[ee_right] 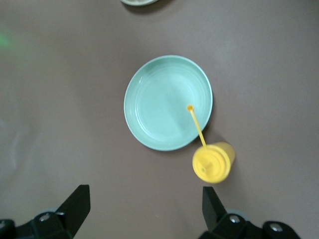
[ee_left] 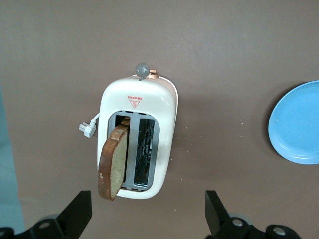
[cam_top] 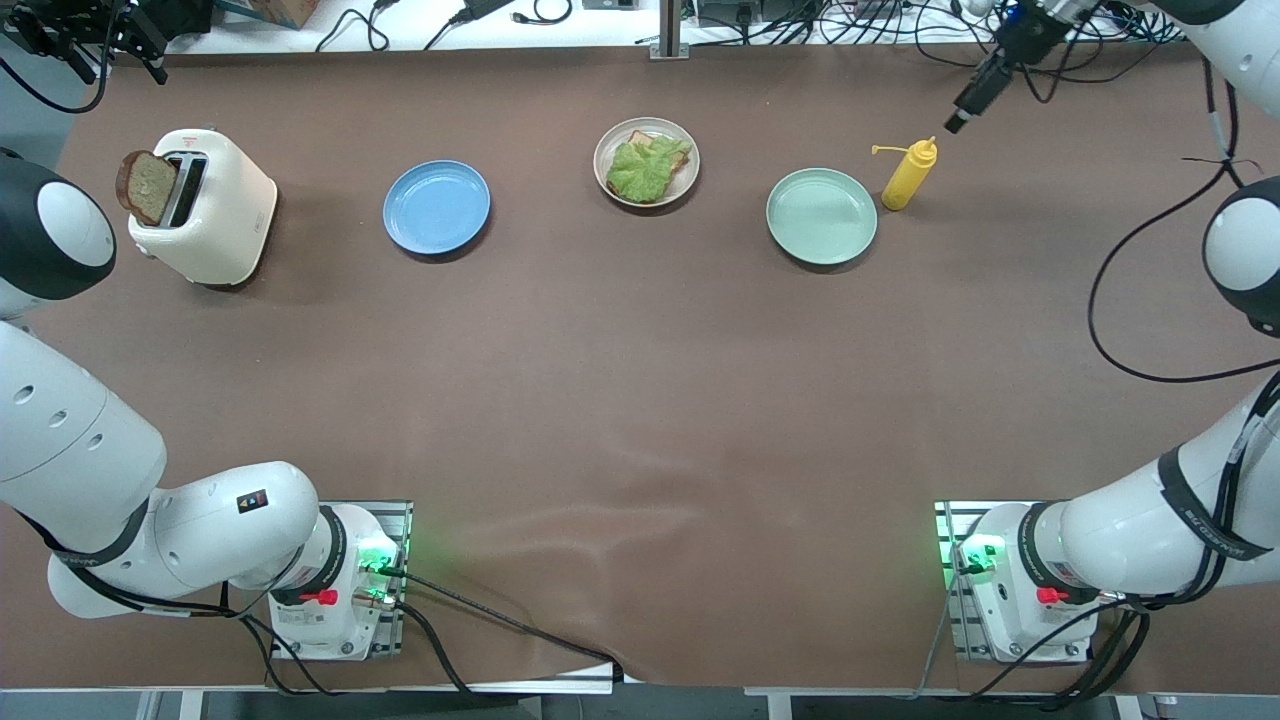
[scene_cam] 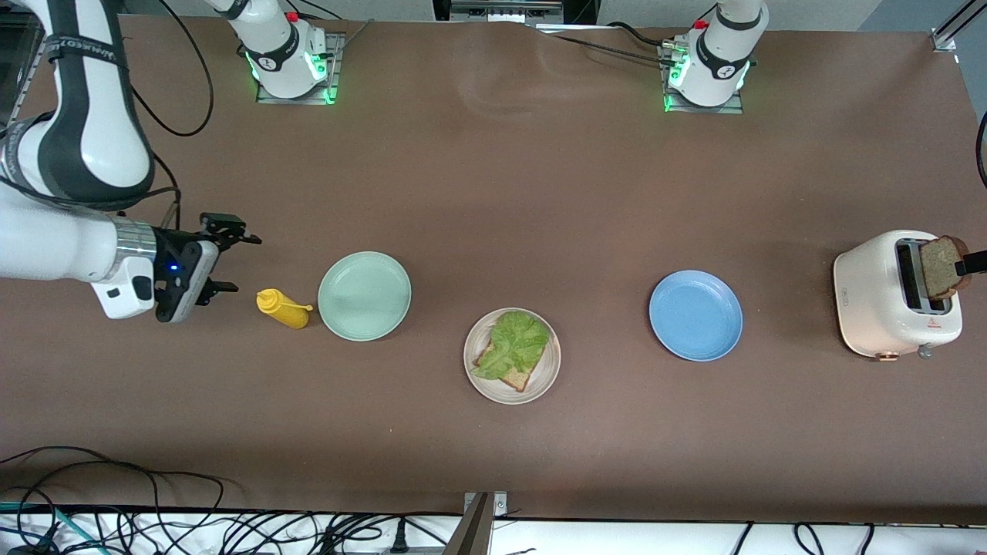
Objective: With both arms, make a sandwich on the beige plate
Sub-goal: 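Grasp the yellow squeeze bottle with the right gripper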
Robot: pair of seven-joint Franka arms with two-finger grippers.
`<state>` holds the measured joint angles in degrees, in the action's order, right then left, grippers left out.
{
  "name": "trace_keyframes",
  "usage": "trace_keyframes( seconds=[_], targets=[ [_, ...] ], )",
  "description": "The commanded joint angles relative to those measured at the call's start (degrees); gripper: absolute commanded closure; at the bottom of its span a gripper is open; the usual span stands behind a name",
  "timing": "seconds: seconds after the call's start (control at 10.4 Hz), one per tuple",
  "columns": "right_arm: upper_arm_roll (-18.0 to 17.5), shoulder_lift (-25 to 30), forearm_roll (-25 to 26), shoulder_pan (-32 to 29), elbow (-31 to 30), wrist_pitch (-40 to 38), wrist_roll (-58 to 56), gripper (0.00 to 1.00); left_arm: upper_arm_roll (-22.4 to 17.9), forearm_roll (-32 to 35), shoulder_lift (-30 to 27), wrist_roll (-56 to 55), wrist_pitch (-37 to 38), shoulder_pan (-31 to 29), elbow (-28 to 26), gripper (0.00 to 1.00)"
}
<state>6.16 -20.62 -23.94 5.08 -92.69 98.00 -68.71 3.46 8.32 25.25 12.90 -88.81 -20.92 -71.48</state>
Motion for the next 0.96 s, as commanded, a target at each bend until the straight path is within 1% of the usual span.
trace_keyframes(
  seconds=[0.0,0.19,0.39,0.48,0.67,0.87],
  targets=[
    [-1.3,-0.7,-3.5,-5.3,-1.4,-0.7,-13.2,0.0,0.7,0.9,-0.3,1.6,-0.3,-0.8,-0.2,0.0],
    [-1.2,-6.2,-10.8,-10.6,-0.6,-2.8,-26.8,0.0,0.8,-0.1,-0.3,1.7,-0.3,-1.6,0.1,0.0],
    [-1.0,-12.0,-16.4,-14.1,0.7,-5.3,-40.0,0.0,0.8,-1.0,-0.4,1.6,-0.3,-1.7,0.0,0.0],
    [-0.9,-13.9,-19.0,-15.1,1.4,-5.5,-44.4,0.0,0.8,-1.1,-0.3,1.6,-0.3,-1.8,0.0,0.0],
    [-0.9,-17.2,-22.7,-16.2,2.6,-8.7,-50.6,0.0,0.8,-1.1,-0.3,1.7,-0.3,-1.8,0.0,0.0],
    [-0.9,-22.1,-27.5,-16.6,5.2,-9.9,-57.9,0.0,0.8,-1.1,-0.2,1.6,-0.4,-1.8,0.0,0.0]
  ],
)
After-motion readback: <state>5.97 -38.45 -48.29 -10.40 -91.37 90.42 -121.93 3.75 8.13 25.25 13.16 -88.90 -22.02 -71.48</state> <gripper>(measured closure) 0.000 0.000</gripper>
